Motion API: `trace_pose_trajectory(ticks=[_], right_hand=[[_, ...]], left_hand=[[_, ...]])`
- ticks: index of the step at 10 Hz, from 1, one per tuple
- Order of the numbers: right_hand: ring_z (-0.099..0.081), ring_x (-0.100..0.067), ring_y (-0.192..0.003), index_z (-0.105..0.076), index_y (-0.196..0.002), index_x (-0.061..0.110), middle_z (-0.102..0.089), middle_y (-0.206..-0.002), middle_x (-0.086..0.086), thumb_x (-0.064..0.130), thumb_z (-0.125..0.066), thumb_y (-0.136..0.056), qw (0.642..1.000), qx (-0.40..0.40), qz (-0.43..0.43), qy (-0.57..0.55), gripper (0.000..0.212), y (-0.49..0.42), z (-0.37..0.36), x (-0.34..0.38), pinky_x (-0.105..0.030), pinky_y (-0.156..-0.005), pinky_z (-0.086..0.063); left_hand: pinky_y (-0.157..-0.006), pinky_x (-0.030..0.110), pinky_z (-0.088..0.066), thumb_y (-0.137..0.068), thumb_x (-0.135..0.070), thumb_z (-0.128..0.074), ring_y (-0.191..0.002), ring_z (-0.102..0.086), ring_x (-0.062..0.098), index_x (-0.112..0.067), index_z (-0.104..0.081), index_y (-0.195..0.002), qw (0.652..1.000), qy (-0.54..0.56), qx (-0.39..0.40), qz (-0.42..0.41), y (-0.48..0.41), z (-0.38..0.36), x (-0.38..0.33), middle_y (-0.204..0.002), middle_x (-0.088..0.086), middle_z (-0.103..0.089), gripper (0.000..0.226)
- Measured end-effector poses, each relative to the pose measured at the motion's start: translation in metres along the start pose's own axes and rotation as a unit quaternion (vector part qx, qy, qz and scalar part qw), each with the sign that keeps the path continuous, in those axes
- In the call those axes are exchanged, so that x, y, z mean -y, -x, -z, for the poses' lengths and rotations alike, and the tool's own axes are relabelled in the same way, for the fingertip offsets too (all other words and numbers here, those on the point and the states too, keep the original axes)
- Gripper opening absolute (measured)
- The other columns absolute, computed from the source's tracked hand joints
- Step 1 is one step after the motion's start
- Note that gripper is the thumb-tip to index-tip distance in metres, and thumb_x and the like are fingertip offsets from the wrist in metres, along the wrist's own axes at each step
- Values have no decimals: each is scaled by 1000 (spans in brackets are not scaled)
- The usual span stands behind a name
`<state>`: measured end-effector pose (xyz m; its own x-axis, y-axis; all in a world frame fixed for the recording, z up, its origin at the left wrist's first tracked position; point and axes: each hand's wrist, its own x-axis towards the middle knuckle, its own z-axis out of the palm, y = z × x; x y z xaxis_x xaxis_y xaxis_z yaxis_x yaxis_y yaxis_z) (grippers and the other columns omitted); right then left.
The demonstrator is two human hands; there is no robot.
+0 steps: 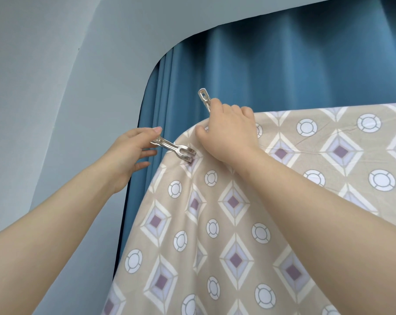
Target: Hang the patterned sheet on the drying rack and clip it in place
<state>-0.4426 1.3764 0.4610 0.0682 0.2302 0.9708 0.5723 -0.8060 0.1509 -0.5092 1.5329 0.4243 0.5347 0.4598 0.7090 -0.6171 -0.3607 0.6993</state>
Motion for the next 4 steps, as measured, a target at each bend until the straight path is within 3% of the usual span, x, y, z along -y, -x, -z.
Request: trace_pose_trajectory(ticks=[1, 2, 3, 4], right_hand=[[-50, -28, -103, -43, -122, 7, -60, -107, -7, 28, -38, -90, 1000, 2, 9, 2, 39, 4, -2, -1, -35, -94, -27], [-48, -26, -107, -45, -121, 8, -59, -110, -6, 27, -38, -89, 1000, 11, 4, -25, 38, 11, -3, -5, -33, -98, -24], [-38, -21, -125, -45, -128, 14, -52, -127, 0, 30, -40, -90, 999, -2, 20, -49, 42, 25, -5, -12, -31, -105, -16], [-26, -17, -137, -44, -133, 21, -40, -142, 5, 31, -44, -90, 998, 0, 18, -65, 44, 41, -5, -16, -31, -107, -12]], left_hand=[[-94, 30, -37, -88, -38, -59, -111, -53, 15, -26, -39, -135, 997, -31, -63, -27, 2, -6, 0, -122, -3, -53, 53], [-99, 31, -32, -85, -32, -65, -115, -44, 15, -26, -33, -139, 979, -110, -149, -89, 7, -10, 1, -129, -2, -48, 64], [-109, 40, -24, -83, -31, -62, -128, -36, 19, -29, -38, -135, 929, -256, -208, -170, 16, -15, 2, -137, -4, -41, 58], [-99, 31, -20, -84, -29, -59, -127, -34, 16, -29, -52, -122, 886, -316, -223, -257, 32, -26, 0, -128, -9, -44, 39]])
